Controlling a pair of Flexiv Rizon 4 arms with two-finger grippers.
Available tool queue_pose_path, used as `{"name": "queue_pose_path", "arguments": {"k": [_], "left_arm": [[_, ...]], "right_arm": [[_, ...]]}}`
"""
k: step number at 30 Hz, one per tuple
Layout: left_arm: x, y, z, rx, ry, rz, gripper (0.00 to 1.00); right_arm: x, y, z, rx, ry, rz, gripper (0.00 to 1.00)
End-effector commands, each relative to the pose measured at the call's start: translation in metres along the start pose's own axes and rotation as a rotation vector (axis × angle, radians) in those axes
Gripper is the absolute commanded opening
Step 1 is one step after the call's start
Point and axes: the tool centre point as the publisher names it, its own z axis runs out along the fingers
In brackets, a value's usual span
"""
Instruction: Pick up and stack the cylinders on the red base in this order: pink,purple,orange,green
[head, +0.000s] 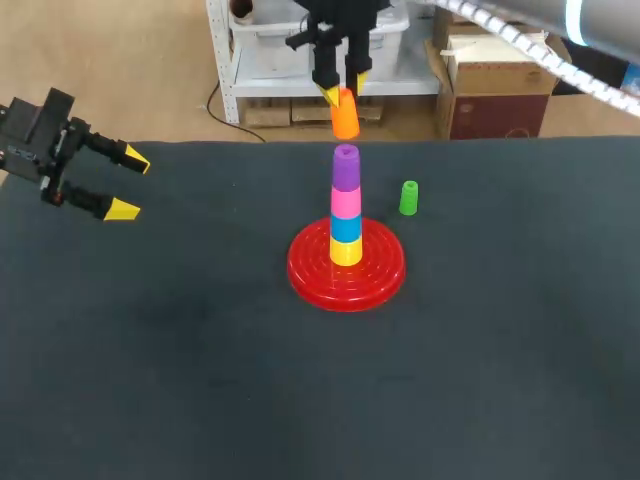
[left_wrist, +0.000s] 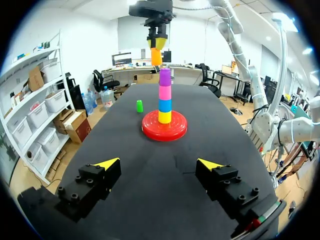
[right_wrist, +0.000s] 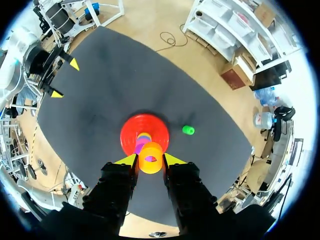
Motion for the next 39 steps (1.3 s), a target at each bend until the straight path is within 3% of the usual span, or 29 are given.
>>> {"name": "queue_pose_path", "arguments": {"k": [1,10,24,38,39], "left_arm": [[0.001,0.000,0.000,-0.001,-0.002,0.003,1.00],[0.001,0.000,0.000,-0.001,-0.002,0.003,1.00],[0.001,0.000,0.000,-0.001,-0.002,0.003,1.00],[0.001,0.000,0.000,-0.001,-0.002,0.003,1.00],[0.001,0.000,0.000,-0.001,-0.002,0.003,1.00]], "right_arm": [[0.025,0.004,0.002,0.001,-0.431,0.010,0.00],[0.019,0.007,0.013,-0.037,-0.431,-0.005,0.00],[0.020,0.001,0.025,-0.072,-0.356,-0.021,0.00],[0.015,-0.003,0.043,-0.179,-0.292,-0.036,0.00],[0.016,-0.003,0.042,-0.201,-0.300,-0.033,0.20]]}}
